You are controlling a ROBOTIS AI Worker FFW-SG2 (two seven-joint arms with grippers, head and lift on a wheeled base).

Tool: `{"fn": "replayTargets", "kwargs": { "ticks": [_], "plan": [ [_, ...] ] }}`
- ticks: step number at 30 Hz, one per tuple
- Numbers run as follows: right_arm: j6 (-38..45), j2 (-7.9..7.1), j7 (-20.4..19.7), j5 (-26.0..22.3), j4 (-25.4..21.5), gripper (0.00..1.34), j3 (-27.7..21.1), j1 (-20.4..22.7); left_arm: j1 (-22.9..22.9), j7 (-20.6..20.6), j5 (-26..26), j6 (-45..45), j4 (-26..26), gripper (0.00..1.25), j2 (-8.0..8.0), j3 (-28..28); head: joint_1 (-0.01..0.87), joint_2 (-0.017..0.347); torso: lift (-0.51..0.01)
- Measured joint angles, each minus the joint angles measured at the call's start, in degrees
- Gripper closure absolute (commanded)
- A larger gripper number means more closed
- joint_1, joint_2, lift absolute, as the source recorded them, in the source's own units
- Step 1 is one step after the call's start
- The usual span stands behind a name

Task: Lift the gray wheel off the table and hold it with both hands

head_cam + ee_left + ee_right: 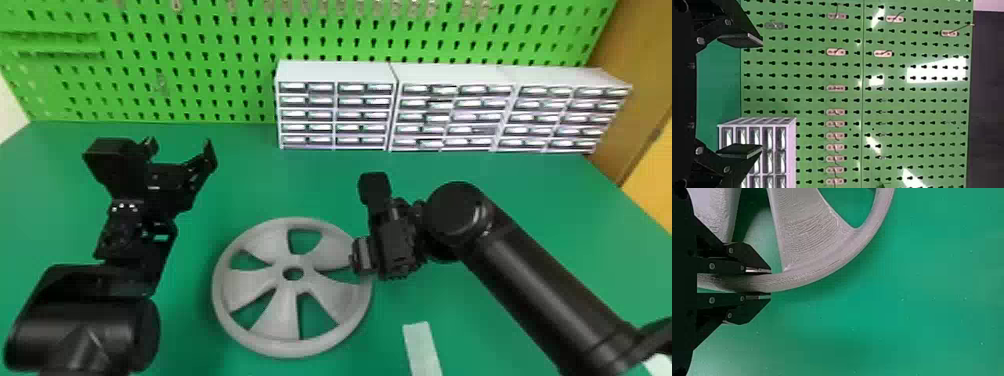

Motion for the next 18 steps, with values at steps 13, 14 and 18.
{"fn": "replayTargets", "kwargs": {
  "ticks": [13,14,18],
  "plan": [
    [-8.95,0.62,4.57,9.79,-7.48,1.23,-2.14,3.66,0.02,0.00,0.20,-0.06,0.00,0.32,0.00,-0.01,0.711,0.015,-0.098],
    [-9.49,0.71,5.61,10.99,-7.83,1.23,-2.33,3.87,0.02,0.00,0.22,-0.06,0.00,0.32,0.00,0.00,0.711,0.015,-0.098],
    [-12.33,1.32,8.35,15.72,-9.41,1.23,-3.47,5.15,0.02,0.00,0.26,-0.06,-0.07,0.32,0.00,0.08,0.711,0.015,-0.098]
  ]
}}
